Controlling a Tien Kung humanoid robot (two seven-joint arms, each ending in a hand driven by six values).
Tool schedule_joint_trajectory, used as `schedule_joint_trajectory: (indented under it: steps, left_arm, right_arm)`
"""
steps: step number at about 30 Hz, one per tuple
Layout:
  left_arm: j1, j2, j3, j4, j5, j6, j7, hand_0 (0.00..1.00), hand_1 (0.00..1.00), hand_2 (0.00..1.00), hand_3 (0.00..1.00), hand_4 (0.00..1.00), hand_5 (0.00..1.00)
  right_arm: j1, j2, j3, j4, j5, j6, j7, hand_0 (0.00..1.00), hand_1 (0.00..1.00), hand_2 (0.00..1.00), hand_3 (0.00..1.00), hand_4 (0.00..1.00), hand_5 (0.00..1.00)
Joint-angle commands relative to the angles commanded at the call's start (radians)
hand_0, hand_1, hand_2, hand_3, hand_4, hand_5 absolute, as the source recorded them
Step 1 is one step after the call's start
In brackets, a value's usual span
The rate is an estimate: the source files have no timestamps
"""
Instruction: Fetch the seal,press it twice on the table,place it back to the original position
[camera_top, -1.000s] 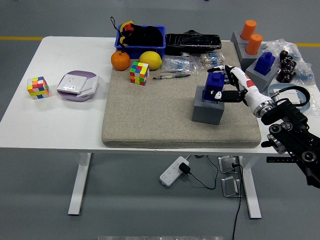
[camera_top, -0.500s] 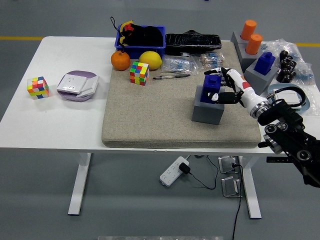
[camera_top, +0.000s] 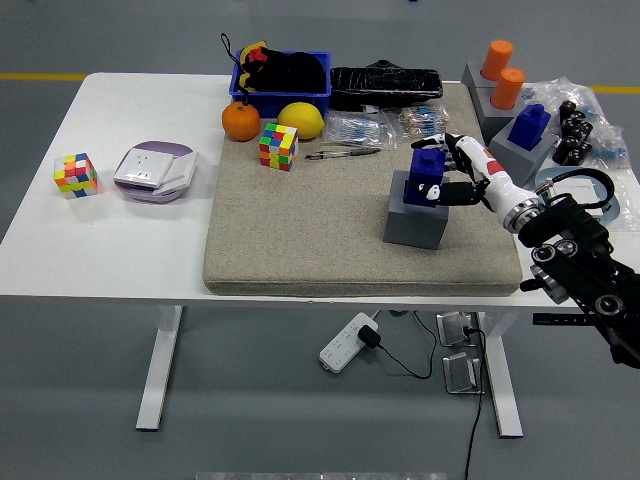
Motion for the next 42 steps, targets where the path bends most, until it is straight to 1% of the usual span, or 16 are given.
schedule_joint_trajectory:
  steps: [40, 41, 42]
  left_arm:
    - [-0.003, -0.006, 0.000, 0.000, 0.001, 0.000, 0.000, 0.820, 0.799, 0.766, 0.813, 0.768, 0.293]
    - [-0.004, -0.006, 0.000, 0.000, 0.001, -0.001, 0.000, 0.820, 0.798, 0.766, 0.814, 0.767, 0.292]
    - [-0.004, -0.006, 0.000, 0.000, 0.001, 0.000, 0.000, 0.820, 0.798, 0.766, 0.814, 0.767, 0.292]
  right_arm:
    - [0.018, 0.002, -0.058, -0.029, 0.030, 0.004, 0.015, 0.593, 0.415, 0.406, 0.437, 0.629, 0.002]
    - [0.019, 0.002, -0.058, -0.029, 0.031, 0.004, 0.016, 0.627, 0.467, 0.456, 0.492, 0.612, 0.002]
    - [0.019, 0.002, -0.059, -0.029, 0.032, 0.003, 0.016, 0.627, 0.467, 0.456, 0.492, 0.612, 0.002]
